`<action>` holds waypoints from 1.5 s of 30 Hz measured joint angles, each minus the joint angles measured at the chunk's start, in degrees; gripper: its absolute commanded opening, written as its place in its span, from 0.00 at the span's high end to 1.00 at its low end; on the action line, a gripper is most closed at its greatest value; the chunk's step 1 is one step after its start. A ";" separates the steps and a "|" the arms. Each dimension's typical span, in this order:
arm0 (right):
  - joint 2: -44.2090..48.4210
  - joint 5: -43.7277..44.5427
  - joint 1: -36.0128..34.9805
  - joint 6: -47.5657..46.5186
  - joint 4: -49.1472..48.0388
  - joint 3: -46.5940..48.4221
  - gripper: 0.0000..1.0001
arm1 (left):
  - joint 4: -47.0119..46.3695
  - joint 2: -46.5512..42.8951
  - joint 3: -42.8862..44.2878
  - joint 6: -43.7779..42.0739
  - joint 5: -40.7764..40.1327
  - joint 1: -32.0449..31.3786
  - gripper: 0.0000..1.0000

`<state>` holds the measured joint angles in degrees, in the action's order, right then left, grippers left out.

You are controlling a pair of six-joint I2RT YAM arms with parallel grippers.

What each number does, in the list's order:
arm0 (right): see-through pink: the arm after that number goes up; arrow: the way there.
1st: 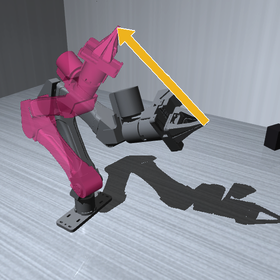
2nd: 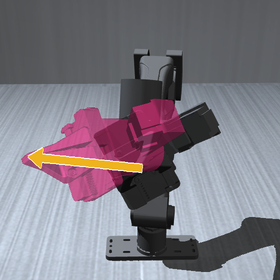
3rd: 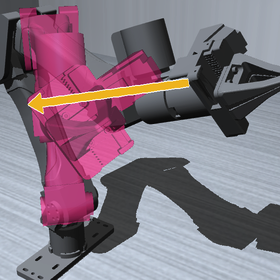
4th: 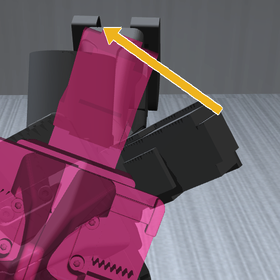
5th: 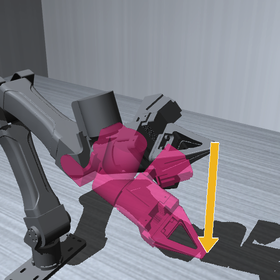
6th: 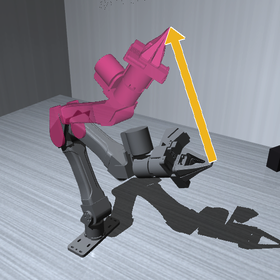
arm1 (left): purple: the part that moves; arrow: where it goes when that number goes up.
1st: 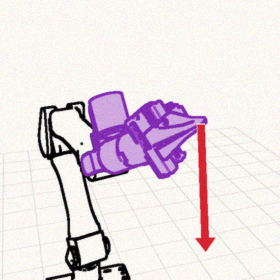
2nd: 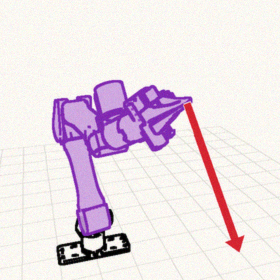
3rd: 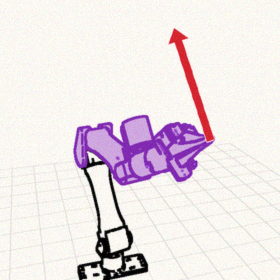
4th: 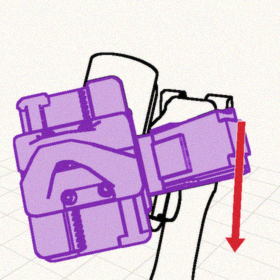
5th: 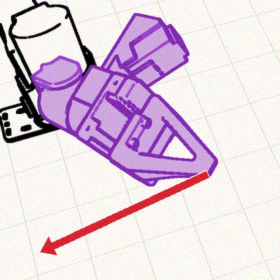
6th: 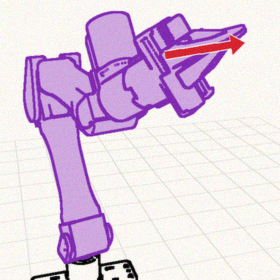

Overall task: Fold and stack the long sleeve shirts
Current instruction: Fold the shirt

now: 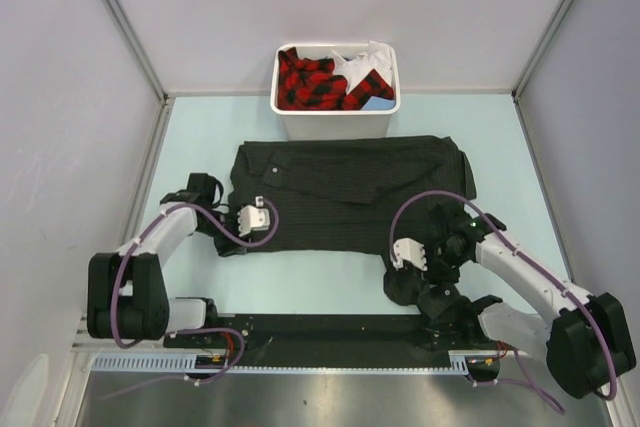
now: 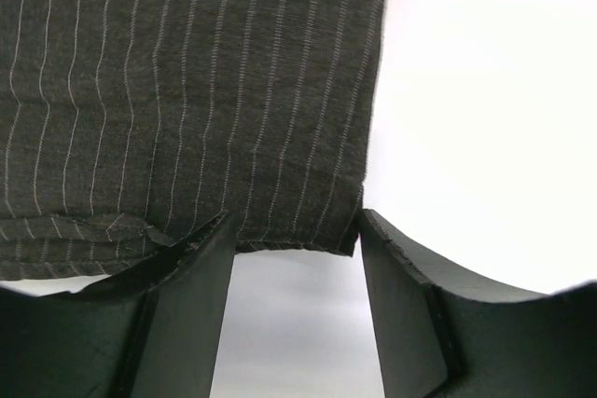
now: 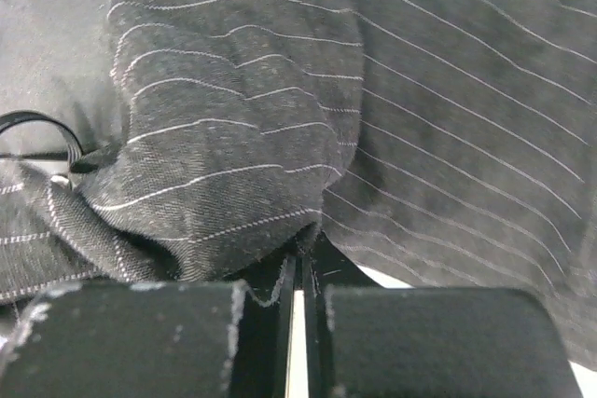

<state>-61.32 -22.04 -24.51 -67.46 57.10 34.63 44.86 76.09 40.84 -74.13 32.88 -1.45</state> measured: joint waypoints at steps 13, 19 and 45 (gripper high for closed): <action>7.61 1.18 3.19 4.74 2.27 2.86 1.00 | -1.14 -13.77 -7.41 -11.50 -2.62 -7.85 0.47; 7.58 1.31 5.14 4.76 2.60 5.51 1.00 | -4.52 -11.80 -11.06 -11.08 -6.45 -12.00 0.81; -12.11 -1.18 16.94 1.49 0.42 35.63 1.00 | -9.44 0.22 10.27 5.53 -5.25 -4.98 1.00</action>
<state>-73.43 -23.22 -7.57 -65.98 57.52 70.26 35.42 76.31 51.11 -68.60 27.64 -6.44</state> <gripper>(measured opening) 0.012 0.003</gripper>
